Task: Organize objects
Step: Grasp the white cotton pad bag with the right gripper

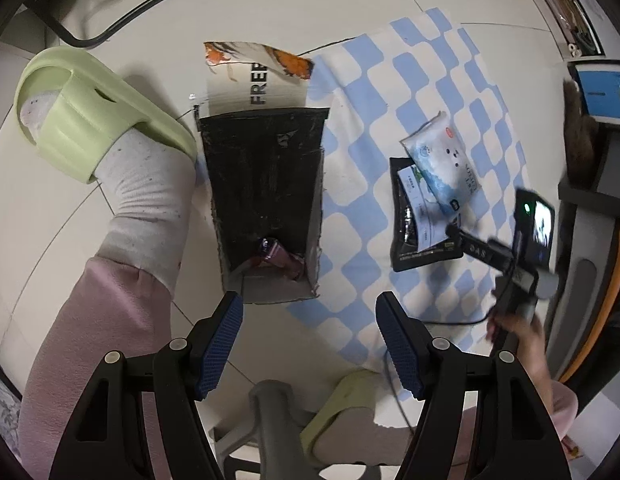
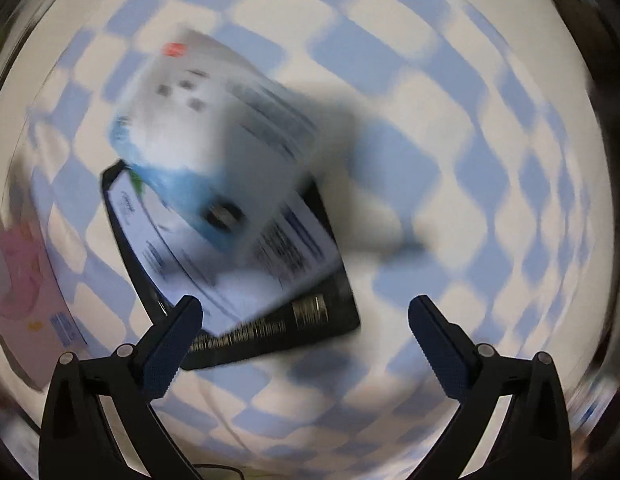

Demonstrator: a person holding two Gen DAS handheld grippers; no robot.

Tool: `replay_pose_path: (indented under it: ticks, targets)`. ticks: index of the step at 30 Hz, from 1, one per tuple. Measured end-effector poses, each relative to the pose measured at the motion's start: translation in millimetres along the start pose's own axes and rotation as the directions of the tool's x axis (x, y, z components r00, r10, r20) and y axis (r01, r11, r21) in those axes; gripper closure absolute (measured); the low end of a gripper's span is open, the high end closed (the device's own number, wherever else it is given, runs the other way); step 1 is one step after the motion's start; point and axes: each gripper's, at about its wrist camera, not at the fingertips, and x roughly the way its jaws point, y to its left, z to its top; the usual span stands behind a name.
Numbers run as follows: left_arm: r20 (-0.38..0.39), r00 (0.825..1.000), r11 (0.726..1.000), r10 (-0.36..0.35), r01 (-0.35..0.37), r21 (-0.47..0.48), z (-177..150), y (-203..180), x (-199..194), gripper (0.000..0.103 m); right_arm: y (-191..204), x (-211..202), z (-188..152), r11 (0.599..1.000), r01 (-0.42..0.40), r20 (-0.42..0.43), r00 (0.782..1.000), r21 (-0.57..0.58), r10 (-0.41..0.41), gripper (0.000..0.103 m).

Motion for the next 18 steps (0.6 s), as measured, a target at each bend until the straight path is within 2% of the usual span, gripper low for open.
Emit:
replay_pose_path:
  ticks: [4, 6, 8, 11, 14, 18]
  targets:
    - [0.009, 1.000, 1.000, -0.024, 0.024, -0.011, 5, -6, 0, 0.035, 17, -10, 26, 0.984, 0.066, 0.098, 0.994, -0.168, -0.050, 0.001]
    - [0.020, 0.999, 0.999, -0.031, 0.031, -0.005, 7, -10, -2, 0.035, 24, -7, 37, 0.971, 0.095, 0.109, 0.991, -0.219, -0.072, 0.001]
    - [0.036, 0.999, 1.000, -0.031, 0.031, 0.002, 9, -12, -6, 0.035, 30, 3, 49, 0.964, 0.079, 0.070, 0.996, -0.253, -0.063, 0.001]
    - [0.050, 0.998, 0.999, -0.040, 0.040, 0.003, 10, -17, -8, 0.035, 41, 16, 56, 0.952, 0.022, 0.046, 0.999, -0.306, -0.008, 0.001]
    - [0.045, 0.997, 0.998, -0.057, 0.057, 0.005, 12, -20, -8, 0.035, 49, 27, 57, 0.933, 0.069, 0.066, 0.997, -0.353, -0.049, 0.000]
    - [0.055, 0.997, 0.998, -0.055, 0.054, 0.013, 13, -24, -9, 0.035, 36, 26, 52, 0.926, 0.025, 0.120, 0.993, -0.378, 0.022, 0.000]
